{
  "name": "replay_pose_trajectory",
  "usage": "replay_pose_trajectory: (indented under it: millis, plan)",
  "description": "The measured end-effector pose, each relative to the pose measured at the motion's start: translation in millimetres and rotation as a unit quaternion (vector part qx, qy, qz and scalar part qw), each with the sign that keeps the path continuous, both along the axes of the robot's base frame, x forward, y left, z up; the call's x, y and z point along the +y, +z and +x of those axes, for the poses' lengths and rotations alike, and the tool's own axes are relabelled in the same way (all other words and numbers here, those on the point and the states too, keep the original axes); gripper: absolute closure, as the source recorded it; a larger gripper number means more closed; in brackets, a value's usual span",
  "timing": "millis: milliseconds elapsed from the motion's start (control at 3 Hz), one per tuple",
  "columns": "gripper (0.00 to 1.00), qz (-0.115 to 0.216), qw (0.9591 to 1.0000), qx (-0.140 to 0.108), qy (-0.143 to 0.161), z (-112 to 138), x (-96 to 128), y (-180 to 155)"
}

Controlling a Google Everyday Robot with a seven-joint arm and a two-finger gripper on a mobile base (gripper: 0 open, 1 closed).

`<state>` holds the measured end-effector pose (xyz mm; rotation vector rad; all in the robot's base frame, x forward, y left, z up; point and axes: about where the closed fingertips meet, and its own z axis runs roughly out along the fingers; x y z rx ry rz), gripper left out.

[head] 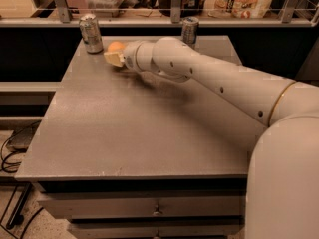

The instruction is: Move orange near 7up can

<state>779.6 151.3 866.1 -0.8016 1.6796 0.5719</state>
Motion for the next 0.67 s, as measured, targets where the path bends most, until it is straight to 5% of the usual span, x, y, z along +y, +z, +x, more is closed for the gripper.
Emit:
replay_pose_trajectory:
  millis: [667]
  plan:
    - [0.36,0.032,0.9991,0.012,0.024,27.0,26.3,-3.1]
